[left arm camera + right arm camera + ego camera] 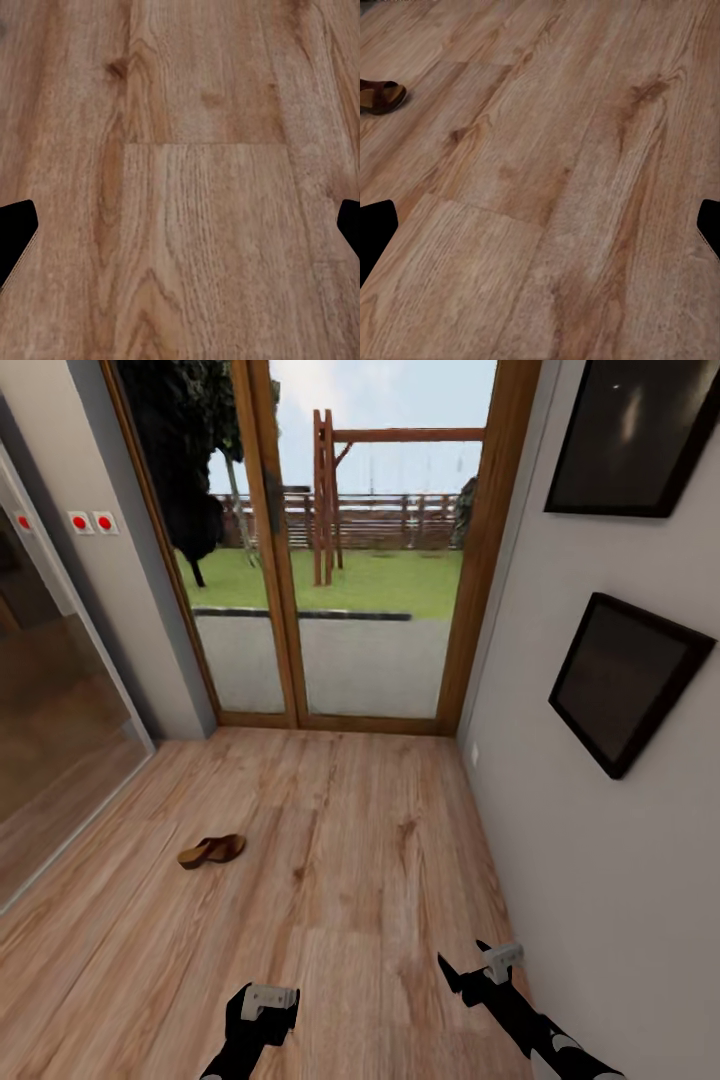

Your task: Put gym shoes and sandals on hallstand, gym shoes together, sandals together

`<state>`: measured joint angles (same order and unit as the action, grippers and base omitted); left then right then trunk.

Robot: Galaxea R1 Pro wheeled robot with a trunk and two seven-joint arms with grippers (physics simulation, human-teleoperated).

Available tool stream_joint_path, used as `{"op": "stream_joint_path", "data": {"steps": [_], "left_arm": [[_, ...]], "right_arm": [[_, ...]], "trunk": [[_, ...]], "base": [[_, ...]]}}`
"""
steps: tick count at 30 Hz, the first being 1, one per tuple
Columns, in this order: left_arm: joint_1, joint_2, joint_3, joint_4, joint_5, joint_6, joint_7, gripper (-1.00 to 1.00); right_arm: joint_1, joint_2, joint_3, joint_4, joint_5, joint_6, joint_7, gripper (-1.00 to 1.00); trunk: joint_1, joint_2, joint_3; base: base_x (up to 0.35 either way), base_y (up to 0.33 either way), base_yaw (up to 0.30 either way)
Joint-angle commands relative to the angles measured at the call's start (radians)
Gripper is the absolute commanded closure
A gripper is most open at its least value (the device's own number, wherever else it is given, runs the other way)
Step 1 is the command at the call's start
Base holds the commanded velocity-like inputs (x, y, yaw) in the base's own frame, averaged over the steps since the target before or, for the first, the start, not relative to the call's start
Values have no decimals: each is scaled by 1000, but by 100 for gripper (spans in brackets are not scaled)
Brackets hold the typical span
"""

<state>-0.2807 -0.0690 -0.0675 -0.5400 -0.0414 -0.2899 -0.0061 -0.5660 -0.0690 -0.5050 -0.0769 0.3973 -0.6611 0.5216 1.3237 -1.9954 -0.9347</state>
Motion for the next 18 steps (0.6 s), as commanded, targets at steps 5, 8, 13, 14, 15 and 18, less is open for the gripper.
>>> {"op": "stream_joint_path", "data": {"steps": [5, 8, 13, 14, 15, 18], "left_arm": [[0, 0, 0, 0, -1, 0, 0, -100], [0, 0, 0, 0, -1, 0, 0, -100], [0, 0, 0, 0, 0, 0, 0, -100], [0, 0, 0, 0, 0, 0, 0, -100], [0, 0, 0, 0, 0, 0, 0, -100], [0, 0, 0, 0, 0, 0, 0, -100]], "right_arm": [[0, 0, 0, 0, 0, 0, 0, -100], [0, 0, 0, 0, 0, 0, 0, -100], [0, 0, 0, 0, 0, 0, 0, -100], [0, 0, 0, 0, 0, 0, 0, -100], [0, 0, 0, 0, 0, 0, 0, -100], [0, 0, 0, 0, 0, 0, 0, -100]], "trunk": [[0, 0, 0], [0, 0, 0], [0, 0, 0], [0, 0, 0], [0, 0, 0], [0, 0, 0]], "base": [[336, -4, 0], [333, -48, 0], [327, -80, 0], [325, -91, 0], [324, -93, 0], [323, -97, 0]]}}
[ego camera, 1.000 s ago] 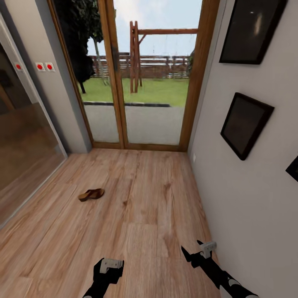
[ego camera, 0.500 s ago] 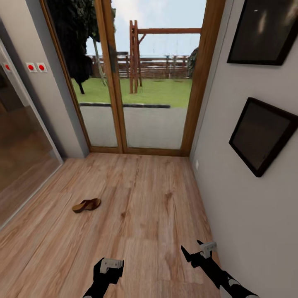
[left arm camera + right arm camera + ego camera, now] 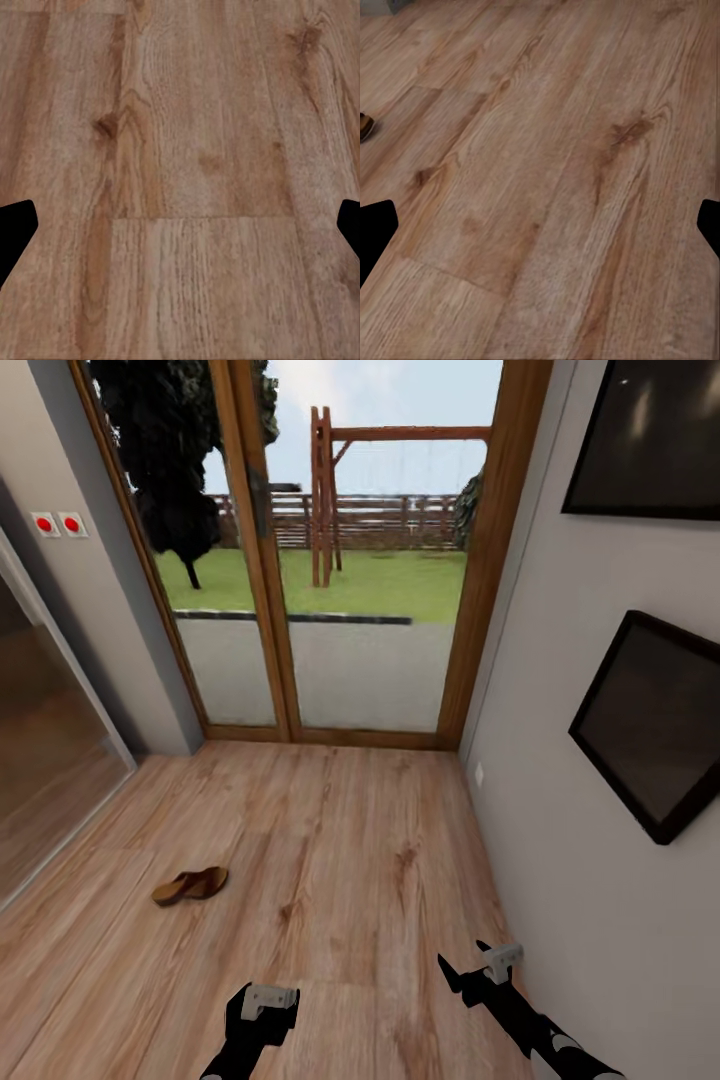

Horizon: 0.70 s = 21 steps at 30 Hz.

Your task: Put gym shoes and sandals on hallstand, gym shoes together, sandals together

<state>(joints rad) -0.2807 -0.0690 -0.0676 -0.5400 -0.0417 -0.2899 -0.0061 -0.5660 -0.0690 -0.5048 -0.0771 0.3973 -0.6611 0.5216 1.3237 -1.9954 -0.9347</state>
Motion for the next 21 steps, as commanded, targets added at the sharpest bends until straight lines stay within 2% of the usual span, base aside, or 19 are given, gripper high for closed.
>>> {"op": "stream_joint_path", "data": {"steps": [1, 21], "left_arm": [[0, 0, 0, 0, 0, 0, 0, -100], [0, 0, 0, 0, 0, 0, 0, -100]], "right_arm": [[0, 0, 0, 0, 0, 0, 0, -100], [0, 0, 0, 0, 0, 0, 0, -100]], "trunk": [[0, 0, 0], [0, 0, 0]], "base": [[323, -99, 0], [323, -80, 0]]}}
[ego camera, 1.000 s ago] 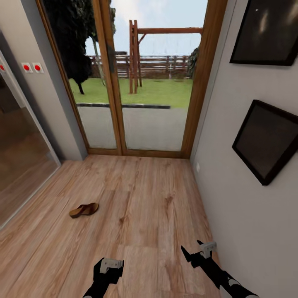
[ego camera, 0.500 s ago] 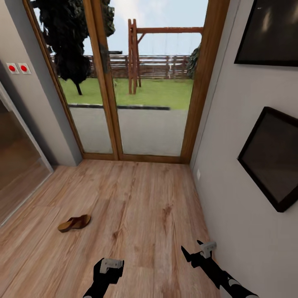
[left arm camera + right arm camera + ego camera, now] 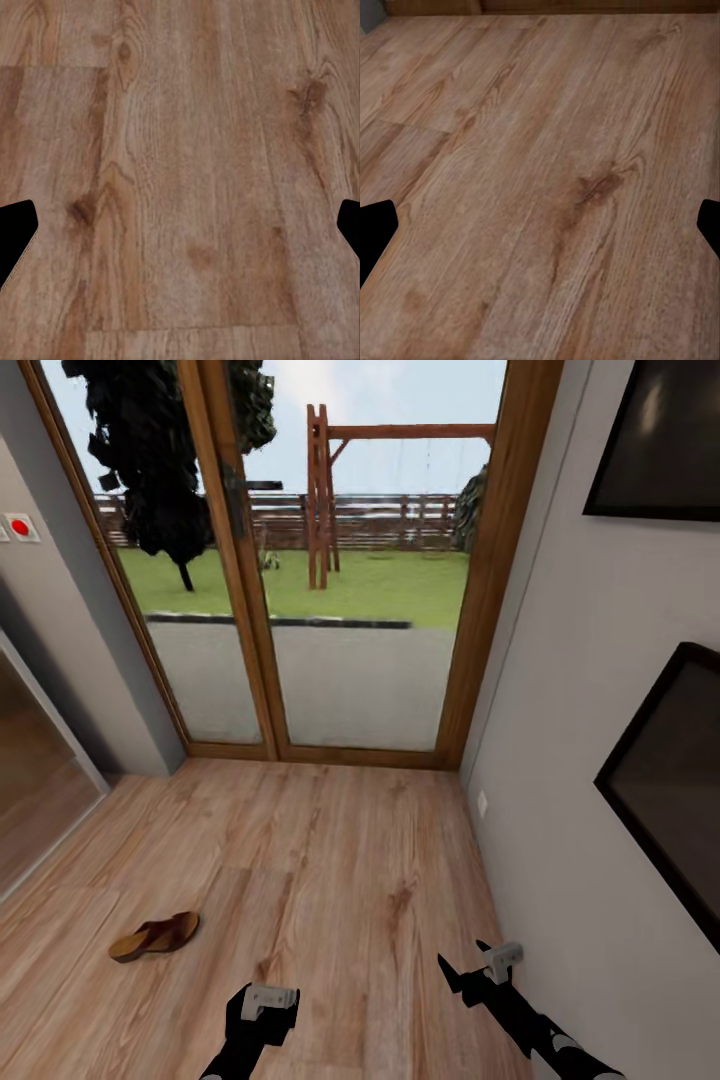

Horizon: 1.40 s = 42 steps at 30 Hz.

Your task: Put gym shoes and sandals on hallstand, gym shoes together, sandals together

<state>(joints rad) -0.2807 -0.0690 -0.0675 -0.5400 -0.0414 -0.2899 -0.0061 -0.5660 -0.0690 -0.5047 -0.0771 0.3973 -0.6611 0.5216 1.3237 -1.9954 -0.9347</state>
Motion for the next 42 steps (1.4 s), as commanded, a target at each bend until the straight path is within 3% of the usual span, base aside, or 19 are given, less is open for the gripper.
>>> {"op": "stream_joint_path", "data": {"steps": [1, 23, 42], "left_arm": [[0, 0, 0, 0, 0, 0, 0, -100], [0, 0, 0, 0, 0, 0, 0, -100], [9, 0, -2, 0, 0, 0, -2, -100]], "right_arm": [[0, 0, 0, 0, 0, 0, 0, -100], [0, 0, -1, 0, 0, 0, -1, -100], [0, -1, -1, 4, 3, 0, 3, -100]], "trunk": [[0, 0, 0], [0, 0, 0], [0, 0, 3]], "base": [[327, -11, 0], [330, -1, 0], [0, 0, 0]]}}
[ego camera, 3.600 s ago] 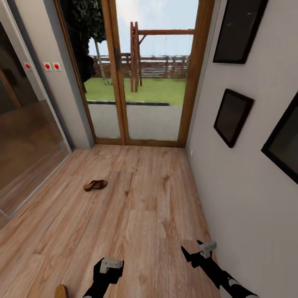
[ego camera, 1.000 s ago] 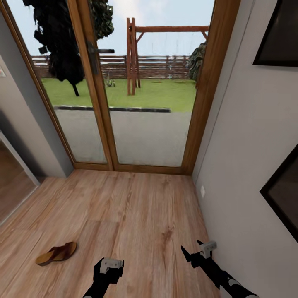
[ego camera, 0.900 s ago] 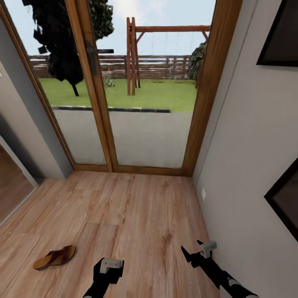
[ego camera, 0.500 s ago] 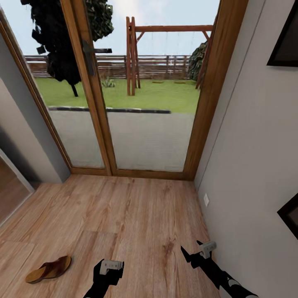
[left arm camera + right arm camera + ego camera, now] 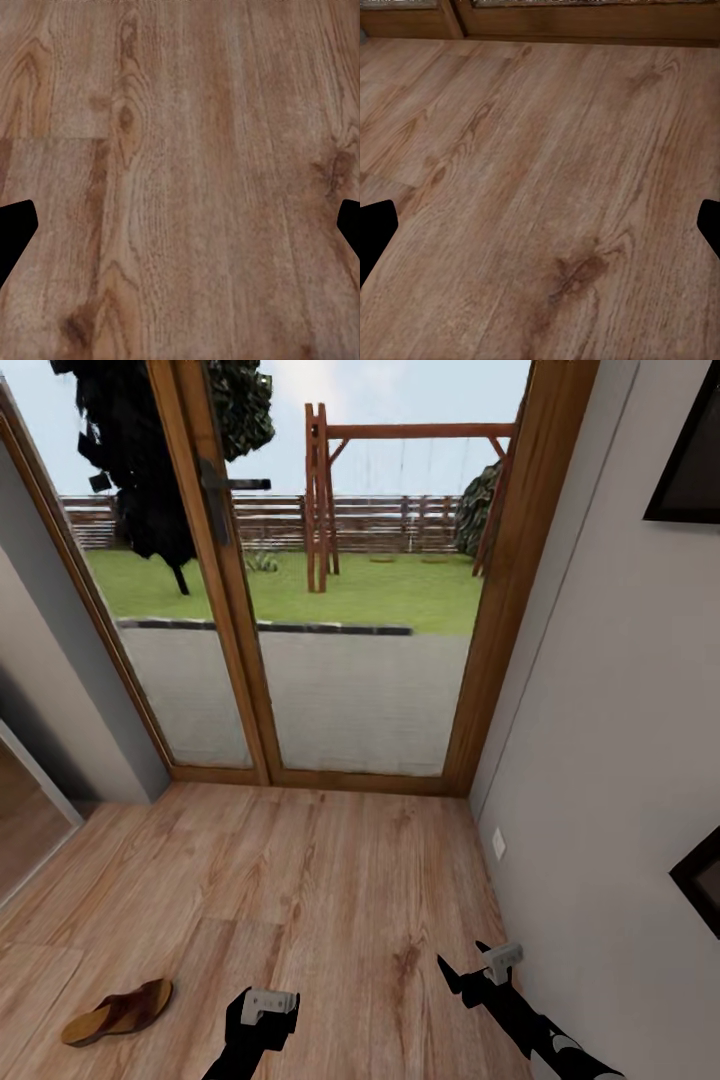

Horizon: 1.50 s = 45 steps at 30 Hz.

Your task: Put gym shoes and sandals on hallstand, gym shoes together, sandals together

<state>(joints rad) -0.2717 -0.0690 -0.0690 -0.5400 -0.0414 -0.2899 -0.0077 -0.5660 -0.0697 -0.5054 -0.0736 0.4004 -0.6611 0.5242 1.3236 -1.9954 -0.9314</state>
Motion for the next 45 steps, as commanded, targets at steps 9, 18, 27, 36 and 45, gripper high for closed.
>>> {"op": "stream_joint_path", "data": {"steps": [9, 18, 27, 36, 45], "left_arm": [[0, 0, 1, 0, 0, 0, 0, -100], [0, 0, 1, 0, 0, 0, 0, -100], [0, 0, 1, 0, 0, 0, 0, -100], [0, 0, 2, 0, 0, 0, 0, -100], [0, 0, 1, 0, 0, 0, 1, -100]], "right_arm": [[0, 1, 1, 0, 0, 0, 0, -100], [0, 1, 0, 0, 0, 0, 0, -100], [0, 1, 1, 0, 0, 0, 0, -100], [0, 1, 0, 0, 0, 0, 0, -100], [0, 1, 1, 0, 0, 0, 0, -100]], "trunk": [[0, 0, 13], [-11, 21, 36], [-46, 84, 78], [-61, 112, 105], [-61, 112, 118]], "base": [[0, 0, 0], [0, 0, 0], [0, 0, 0], [0, 0, 0], [0, 0, 0]]}}
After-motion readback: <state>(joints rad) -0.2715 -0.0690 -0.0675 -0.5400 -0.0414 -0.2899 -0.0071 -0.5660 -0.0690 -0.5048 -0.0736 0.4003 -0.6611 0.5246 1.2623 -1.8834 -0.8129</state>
